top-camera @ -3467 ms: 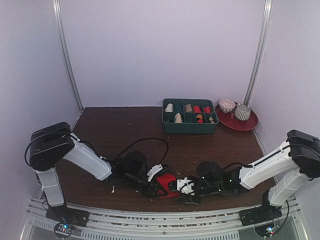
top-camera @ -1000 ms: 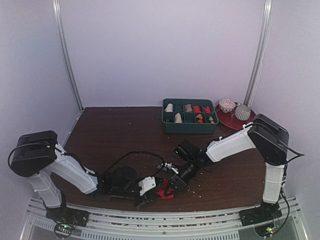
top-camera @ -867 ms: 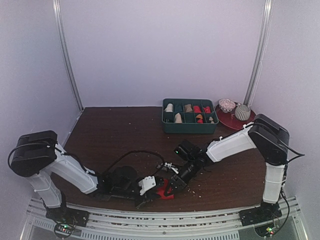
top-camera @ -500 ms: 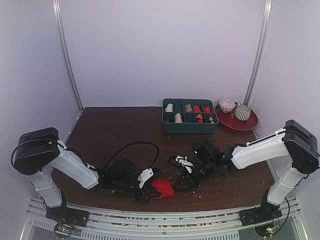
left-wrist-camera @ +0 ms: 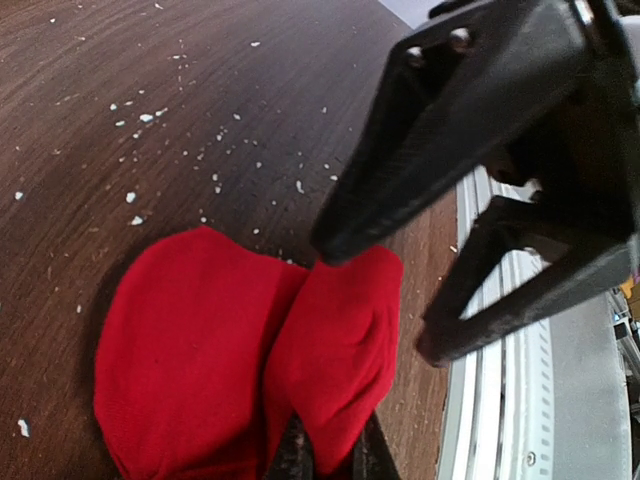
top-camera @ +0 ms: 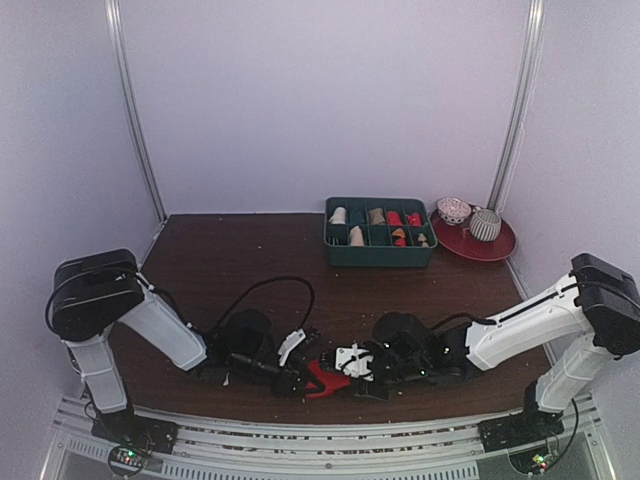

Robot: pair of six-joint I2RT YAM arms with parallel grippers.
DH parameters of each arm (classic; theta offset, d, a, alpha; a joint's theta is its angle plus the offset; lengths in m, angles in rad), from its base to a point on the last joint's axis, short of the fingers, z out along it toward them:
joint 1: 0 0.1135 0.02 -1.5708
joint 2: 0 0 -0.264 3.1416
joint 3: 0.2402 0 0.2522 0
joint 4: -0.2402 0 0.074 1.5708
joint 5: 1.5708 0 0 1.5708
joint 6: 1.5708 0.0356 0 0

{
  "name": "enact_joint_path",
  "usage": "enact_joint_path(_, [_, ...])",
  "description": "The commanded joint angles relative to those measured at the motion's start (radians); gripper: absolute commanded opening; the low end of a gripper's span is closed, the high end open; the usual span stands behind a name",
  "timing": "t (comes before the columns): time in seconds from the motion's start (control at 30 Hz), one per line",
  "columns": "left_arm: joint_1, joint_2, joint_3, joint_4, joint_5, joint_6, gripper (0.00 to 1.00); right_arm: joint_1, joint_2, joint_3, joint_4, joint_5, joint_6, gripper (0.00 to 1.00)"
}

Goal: Roll the socks
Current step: Roll a pair of socks at the center of the board.

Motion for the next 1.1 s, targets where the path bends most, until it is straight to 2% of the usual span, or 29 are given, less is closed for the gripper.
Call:
enact_joint_path(0.0, [-0.009, 0.078, -0.063, -0.279, -0.004, -0.025, 0.0, 0.004, 0.035, 0.01, 0.027, 0.061, -0.072, 0.52])
enact_joint_path(0.23, [-0.009, 0.082, -0.073, -0.271, 0.004, -0.022, 0.0, 0.005, 0.097, 0.026, 0.033, 0.018, -0.052, 0.48])
enact_joint_path(0.4, [-0.009, 0.086, -0.072, -0.267, -0.005, -0.01, 0.0, 0.003, 0.132, 0.055, 0.001, -0.036, -0.007, 0.34])
enact_joint_path(0.57, [-0.009, -0.051, -0.065, -0.326, -0.132, 0.073, 0.37, -0.022, 0.145, 0.094, -0.116, -0.173, 0.093, 0.28])
enact_joint_path(0.63, [-0.009, -0.124, -0.069, -0.343, -0.198, 0.114, 0.45, -0.052, 0.157, 0.104, -0.16, -0.26, 0.154, 0.28])
enact_joint_path(0.87, [-0.02, -0.329, -0.126, -0.244, -0.408, 0.258, 0.65, -0.154, 0.261, 0.121, -0.287, -0.486, 0.321, 0.27])
enact_joint_path(0.93, [-0.04, -0.367, -0.148, -0.168, -0.422, 0.324, 0.71, -0.174, 0.309, 0.142, -0.336, -0.527, 0.348, 0.28])
enact_joint_path(1.07, [-0.086, -0.394, -0.163, -0.03, -0.411, 0.434, 0.76, -0.209, 0.406, 0.161, -0.368, -0.561, 0.412, 0.28])
